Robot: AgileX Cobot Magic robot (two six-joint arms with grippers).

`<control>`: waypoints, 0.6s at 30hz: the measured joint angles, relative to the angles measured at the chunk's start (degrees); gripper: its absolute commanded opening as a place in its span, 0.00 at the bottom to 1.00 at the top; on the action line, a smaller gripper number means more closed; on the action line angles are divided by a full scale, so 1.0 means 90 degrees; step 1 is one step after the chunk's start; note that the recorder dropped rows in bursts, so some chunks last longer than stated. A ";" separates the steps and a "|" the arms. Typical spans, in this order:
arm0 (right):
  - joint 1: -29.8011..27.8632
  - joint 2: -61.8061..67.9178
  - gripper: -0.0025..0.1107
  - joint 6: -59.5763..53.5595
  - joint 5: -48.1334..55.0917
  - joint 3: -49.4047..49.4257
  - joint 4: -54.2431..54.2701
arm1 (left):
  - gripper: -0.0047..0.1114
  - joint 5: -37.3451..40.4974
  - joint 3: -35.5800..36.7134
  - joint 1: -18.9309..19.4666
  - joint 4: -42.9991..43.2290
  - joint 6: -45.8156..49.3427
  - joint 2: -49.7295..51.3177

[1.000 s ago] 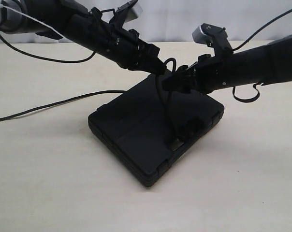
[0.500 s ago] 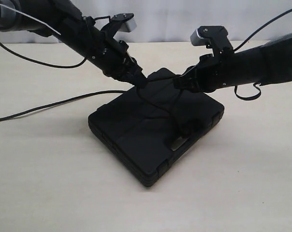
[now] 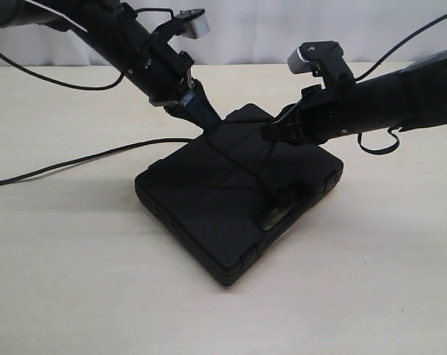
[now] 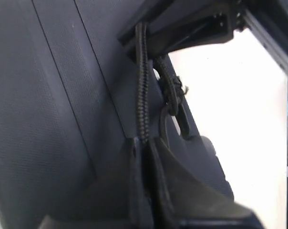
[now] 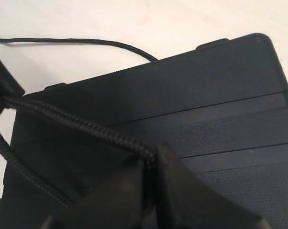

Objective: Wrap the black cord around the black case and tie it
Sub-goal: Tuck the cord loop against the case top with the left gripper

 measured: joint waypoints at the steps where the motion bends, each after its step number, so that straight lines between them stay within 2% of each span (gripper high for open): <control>1: 0.0000 0.0000 0.06 -0.0013 0.0012 0.0000 0.0000 | 0.04 0.0000 -0.0065 0.0011 0.0020 0.0000 -0.0051; 5: 0.0000 -0.0013 0.06 -0.0030 0.0140 0.0000 0.0043 | 0.04 -0.0020 -0.0144 0.0011 0.0277 -0.0053 -0.0274; 10: 0.0011 -0.0013 0.06 -0.0079 0.0239 -0.0012 0.0121 | 0.04 -0.0607 -0.0144 -0.0013 0.0960 -0.0528 -0.0413; 14: 0.0024 -0.0013 0.06 -0.0079 0.0250 -0.0012 0.0170 | 0.06 -0.0714 -0.0144 -0.0037 0.1115 -0.0659 -0.0420; 15: 0.0024 -0.0013 0.06 -0.0079 0.0250 -0.0012 0.0181 | 0.09 -0.0731 -0.0144 -0.0050 0.1135 -0.0669 -0.0420; 18: 0.0009 -0.0013 0.06 -0.0079 0.0091 -0.0012 0.0102 | 0.33 -0.0804 -0.0144 -0.0119 0.1419 -0.0686 -0.0430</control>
